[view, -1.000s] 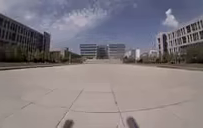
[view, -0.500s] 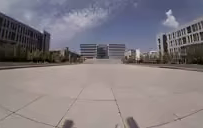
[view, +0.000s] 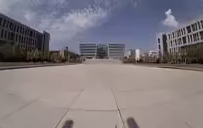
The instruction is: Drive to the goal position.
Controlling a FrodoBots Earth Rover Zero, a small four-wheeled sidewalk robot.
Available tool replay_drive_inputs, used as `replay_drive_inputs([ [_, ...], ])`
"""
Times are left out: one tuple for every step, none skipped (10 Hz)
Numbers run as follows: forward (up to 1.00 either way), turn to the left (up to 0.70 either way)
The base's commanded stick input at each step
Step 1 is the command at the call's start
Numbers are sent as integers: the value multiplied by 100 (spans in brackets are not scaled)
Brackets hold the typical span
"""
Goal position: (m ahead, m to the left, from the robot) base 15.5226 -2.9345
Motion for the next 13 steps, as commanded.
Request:
replay_drive_inputs([
  [70,0],
  [70,0],
  [70,0],
  [70,0],
  [70,0],
  [70,0],
  [70,0],
  [70,0],
  [70,0],
  [70,0],
  [70,0],
  [70,0],
  [70,0],
])
